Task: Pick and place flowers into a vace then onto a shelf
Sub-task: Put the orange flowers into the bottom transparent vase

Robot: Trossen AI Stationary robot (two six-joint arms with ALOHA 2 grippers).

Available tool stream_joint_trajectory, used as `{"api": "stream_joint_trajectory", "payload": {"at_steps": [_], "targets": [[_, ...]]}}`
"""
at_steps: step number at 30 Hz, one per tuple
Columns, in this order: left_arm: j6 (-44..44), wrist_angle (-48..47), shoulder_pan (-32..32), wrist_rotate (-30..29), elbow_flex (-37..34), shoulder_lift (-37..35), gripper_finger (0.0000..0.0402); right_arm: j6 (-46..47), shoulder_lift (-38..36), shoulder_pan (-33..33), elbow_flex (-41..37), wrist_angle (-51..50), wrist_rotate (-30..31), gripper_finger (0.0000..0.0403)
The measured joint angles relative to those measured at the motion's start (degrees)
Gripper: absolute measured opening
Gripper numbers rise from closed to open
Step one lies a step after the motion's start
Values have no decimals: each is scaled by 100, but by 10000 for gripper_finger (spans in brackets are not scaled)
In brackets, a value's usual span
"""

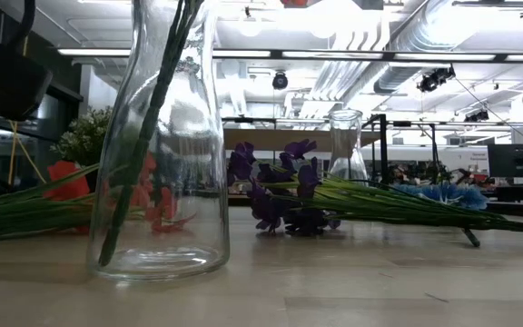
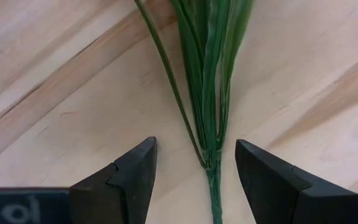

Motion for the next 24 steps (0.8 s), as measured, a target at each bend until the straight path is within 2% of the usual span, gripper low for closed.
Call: {"api": "stream_joint_trajectory", "payload": {"at_steps": [24], "targets": [[-417,-164,37,-58,4,24,248,-151,0,-1,0,-53,47,271]]}}
